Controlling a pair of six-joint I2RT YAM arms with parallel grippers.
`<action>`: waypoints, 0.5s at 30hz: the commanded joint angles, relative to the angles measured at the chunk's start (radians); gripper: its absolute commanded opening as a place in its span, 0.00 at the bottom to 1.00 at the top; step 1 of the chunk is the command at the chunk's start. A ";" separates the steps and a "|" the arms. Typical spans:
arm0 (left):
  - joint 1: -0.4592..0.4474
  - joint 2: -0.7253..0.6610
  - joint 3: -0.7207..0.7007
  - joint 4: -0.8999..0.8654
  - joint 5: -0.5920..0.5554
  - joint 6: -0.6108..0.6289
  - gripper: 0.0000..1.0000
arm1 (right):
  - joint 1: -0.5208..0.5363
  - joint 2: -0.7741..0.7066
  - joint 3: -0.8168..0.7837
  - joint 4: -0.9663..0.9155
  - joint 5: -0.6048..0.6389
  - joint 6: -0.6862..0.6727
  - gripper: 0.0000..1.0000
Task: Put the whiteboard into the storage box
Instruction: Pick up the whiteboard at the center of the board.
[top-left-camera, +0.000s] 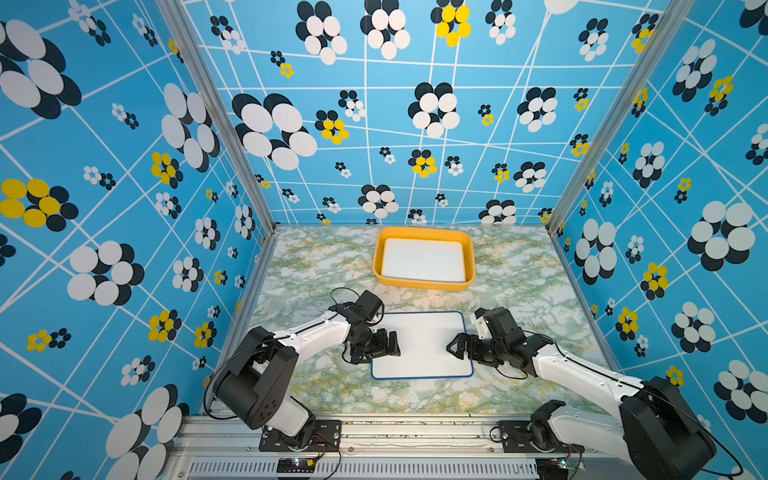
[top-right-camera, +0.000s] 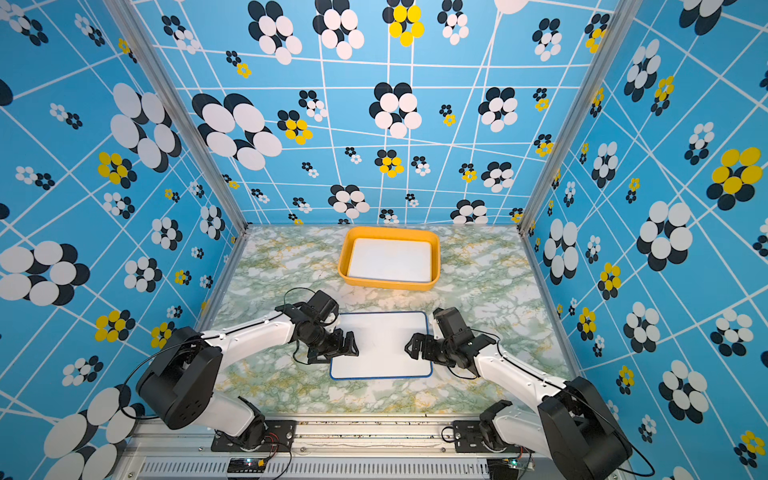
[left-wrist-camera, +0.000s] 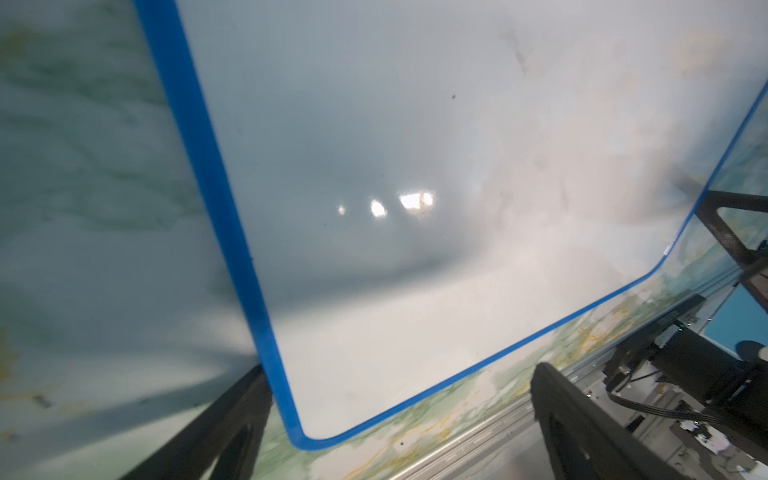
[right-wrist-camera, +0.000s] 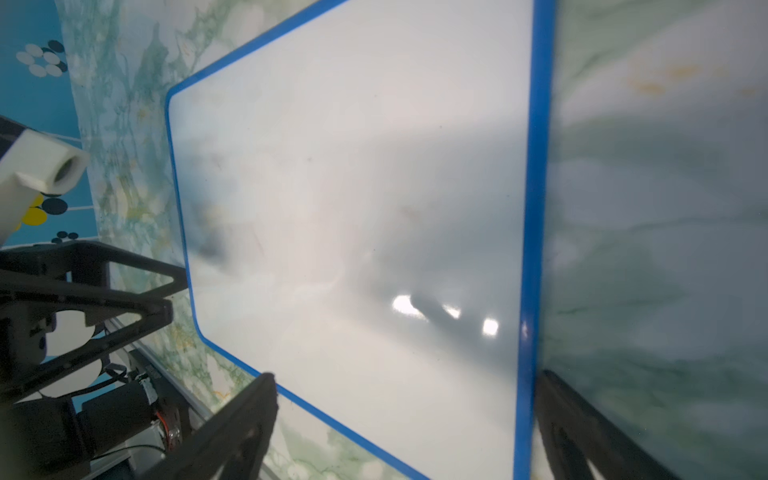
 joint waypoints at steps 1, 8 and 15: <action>-0.032 0.091 -0.182 0.555 0.366 -0.139 0.99 | 0.037 0.109 -0.146 0.022 -0.174 0.076 0.99; 0.002 0.052 -0.298 0.879 0.438 -0.265 0.99 | 0.098 0.091 -0.162 0.046 -0.176 0.123 0.99; 0.033 -0.009 -0.360 1.016 0.433 -0.325 0.99 | 0.159 0.048 -0.175 0.063 -0.160 0.186 0.98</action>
